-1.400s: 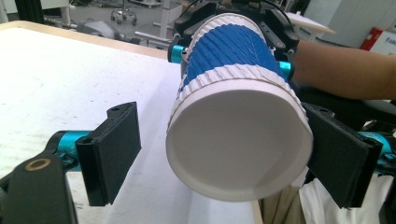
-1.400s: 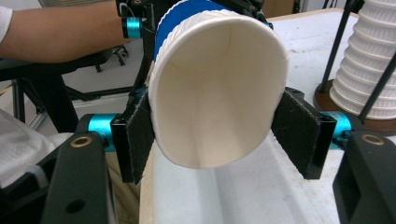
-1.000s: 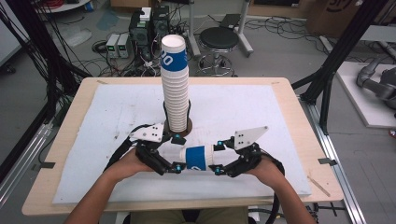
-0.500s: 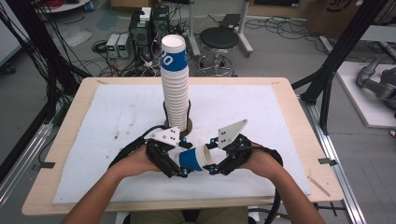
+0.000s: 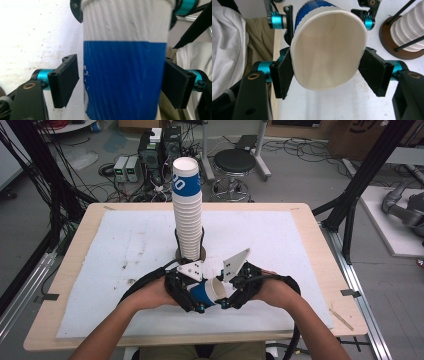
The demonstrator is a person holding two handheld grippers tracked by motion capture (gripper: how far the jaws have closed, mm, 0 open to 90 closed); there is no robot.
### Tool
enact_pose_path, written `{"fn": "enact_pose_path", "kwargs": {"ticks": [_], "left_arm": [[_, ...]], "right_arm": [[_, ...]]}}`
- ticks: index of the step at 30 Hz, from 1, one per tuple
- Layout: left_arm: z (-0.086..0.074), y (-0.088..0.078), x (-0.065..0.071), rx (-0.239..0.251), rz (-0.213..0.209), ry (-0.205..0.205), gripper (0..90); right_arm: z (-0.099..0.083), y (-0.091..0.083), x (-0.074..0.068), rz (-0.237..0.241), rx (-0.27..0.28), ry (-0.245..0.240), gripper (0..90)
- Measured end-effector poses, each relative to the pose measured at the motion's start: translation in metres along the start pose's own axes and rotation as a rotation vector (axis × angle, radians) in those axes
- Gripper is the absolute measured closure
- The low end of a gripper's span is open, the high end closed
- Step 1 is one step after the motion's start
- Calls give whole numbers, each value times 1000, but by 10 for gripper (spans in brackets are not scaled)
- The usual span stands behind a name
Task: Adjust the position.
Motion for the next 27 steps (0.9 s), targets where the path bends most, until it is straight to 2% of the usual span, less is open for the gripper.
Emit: {"fn": "enact_pose_path", "kwargs": {"ticks": [8,15,21,27], "left_arm": [[-2,6,1,-36,-14,-2,239],[-2,9,3,-39,-32,4,272],[-3,10,5,-34,-42,12,303],[-4,10,5,14,-42,2,296]], "right_arm": [[1,4,-1,0,-52,-5,313],[1,6,-1,6,-68,-4,311],[1,7,-1,11,-76,-9,312],[2,5,-1,12,-73,-2,285]]}}
Point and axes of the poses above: each handheld gripper's, and its own axes: y roughly forward along the jaws, z roughly out of its top, x roughly to its right, the point moved 6 cm from there along y, roughly forward along the jaws, and after that the axes turned 11 degrees about z, right-handed, at the moved point
